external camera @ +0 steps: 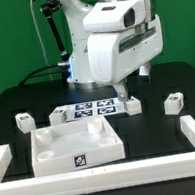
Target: Assemble square table
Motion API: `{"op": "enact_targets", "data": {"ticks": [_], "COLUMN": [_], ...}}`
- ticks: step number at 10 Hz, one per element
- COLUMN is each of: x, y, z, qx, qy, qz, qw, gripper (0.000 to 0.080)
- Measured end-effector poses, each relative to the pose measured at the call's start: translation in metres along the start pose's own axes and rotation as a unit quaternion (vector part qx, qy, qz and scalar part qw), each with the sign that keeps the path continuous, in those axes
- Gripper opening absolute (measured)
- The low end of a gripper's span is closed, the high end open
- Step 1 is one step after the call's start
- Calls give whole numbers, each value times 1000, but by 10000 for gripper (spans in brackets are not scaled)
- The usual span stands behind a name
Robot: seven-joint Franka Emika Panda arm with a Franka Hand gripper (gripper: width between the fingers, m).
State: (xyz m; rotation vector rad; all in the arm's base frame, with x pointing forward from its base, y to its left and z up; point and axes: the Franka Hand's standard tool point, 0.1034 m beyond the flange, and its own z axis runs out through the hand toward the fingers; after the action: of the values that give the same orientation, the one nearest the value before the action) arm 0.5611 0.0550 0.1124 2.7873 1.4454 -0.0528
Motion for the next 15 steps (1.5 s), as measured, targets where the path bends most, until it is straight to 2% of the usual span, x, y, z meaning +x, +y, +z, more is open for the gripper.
{"op": "enact_targets", "data": {"ticks": [11, 13, 14, 15], "x": [-2, -42, -73, -114], "y": [0, -10, -18, -23], "z": [1, 5, 13, 25], "qx": [0, 4, 7, 14], "qy": [-1, -6, -7, -7], "qz": [-19, -84, -168, -236], "qw": [1000, 996, 986, 972], "gripper": [650, 650, 650, 650]}}
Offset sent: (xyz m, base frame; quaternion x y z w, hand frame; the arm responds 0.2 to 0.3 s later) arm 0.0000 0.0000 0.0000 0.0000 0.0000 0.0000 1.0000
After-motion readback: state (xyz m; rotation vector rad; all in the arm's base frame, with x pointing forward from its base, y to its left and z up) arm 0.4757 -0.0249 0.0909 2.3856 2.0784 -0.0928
